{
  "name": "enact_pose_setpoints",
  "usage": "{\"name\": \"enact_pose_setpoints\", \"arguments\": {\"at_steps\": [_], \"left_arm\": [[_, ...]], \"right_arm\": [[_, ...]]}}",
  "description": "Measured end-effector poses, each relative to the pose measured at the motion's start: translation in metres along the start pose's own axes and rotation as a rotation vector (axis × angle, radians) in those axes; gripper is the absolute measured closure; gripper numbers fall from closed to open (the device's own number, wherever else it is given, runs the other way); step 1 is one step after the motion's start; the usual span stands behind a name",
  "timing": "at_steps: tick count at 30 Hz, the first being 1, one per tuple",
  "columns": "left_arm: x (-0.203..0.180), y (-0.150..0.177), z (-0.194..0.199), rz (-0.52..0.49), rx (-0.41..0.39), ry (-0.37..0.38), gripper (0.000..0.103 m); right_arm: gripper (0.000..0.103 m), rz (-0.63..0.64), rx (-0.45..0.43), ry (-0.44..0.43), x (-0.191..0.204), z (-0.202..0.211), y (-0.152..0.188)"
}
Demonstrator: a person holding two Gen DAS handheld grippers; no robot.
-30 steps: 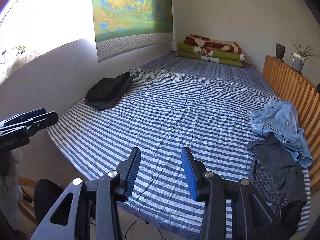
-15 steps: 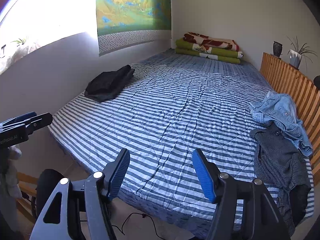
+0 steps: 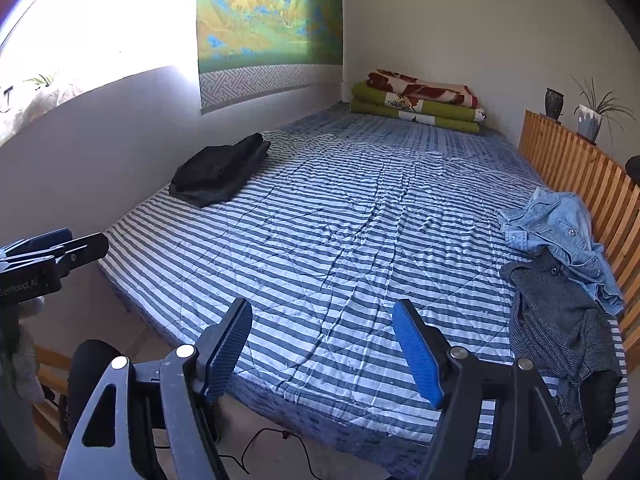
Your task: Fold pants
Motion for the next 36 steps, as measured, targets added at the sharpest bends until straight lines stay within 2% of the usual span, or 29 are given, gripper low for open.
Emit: {"name": "enact_pose_setpoints", "arguments": {"at_steps": [24,36], "left_arm": [[-0.018,0.005,-0.013,-0.031,0.016,-0.010,0.008],[-0.019,-0.009,-0.020,-0.039,0.002,-0.021,0.008]], "right_arm": [[0.034,-0.064,0.032,0.003,-0.020,-0.011,0.011],[0.034,-0.068,0.031,-0.002,-0.019,-0.017,0.004]]}}
Point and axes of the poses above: each gripper's, at about its wrist camera, not at the fingertips, and z roughly against the way its jaws point, x to its left, y to its underside, the point moved 9 cm from there along -z, roughly the way its jaws point, and after that the axes turned 11 degrees about x, right-handed, at the moved point
